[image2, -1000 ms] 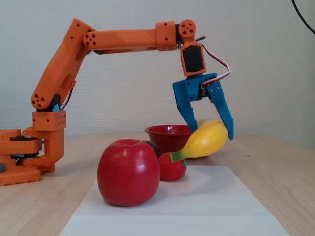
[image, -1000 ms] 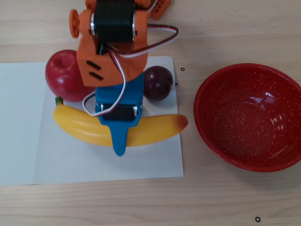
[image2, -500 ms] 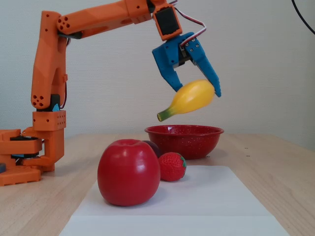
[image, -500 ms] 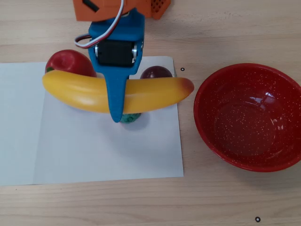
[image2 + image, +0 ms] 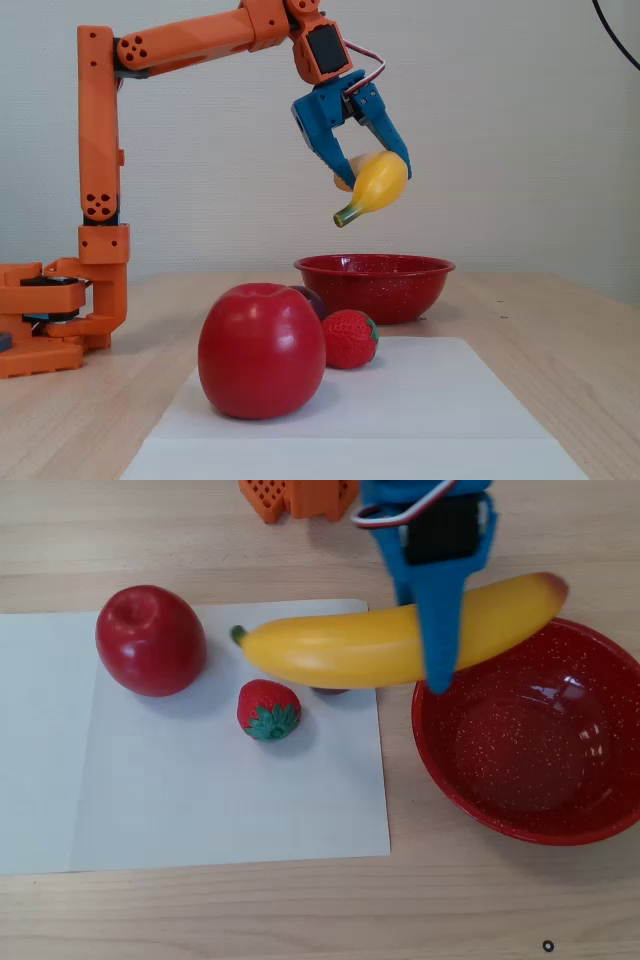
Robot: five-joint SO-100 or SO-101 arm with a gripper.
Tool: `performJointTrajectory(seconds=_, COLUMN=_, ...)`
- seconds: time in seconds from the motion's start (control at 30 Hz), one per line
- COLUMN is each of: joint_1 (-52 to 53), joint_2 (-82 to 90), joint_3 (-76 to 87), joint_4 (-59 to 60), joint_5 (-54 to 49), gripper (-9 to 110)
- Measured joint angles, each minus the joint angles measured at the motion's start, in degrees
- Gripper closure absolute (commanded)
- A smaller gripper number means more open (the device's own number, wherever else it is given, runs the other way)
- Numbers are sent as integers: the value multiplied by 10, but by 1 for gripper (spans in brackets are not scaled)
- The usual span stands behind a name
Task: Grasp the banana and put it in the red bowl
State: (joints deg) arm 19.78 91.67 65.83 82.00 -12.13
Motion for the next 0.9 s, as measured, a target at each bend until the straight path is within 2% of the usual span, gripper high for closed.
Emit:
performJointTrajectory(seconds=0.23, joint_1=96, joint_2=0, joint_3=0, joint_4=-11, joint_5=-9, gripper=101)
performJointTrajectory(seconds=0.8, joint_1=157, joint_2=-175, joint_3=0, joint_4=-133, joint_5=-25, gripper=101)
performJointTrajectory(seconds=0.87, joint_1=171, joint_2=-199, joint_3=0, joint_4=-141, joint_5=-29, gripper=98)
performJointTrajectory(seconds=0.9, joint_1=174, joint_2=-206, joint_3=0, joint_4=-140, joint_5=-25, gripper=92)
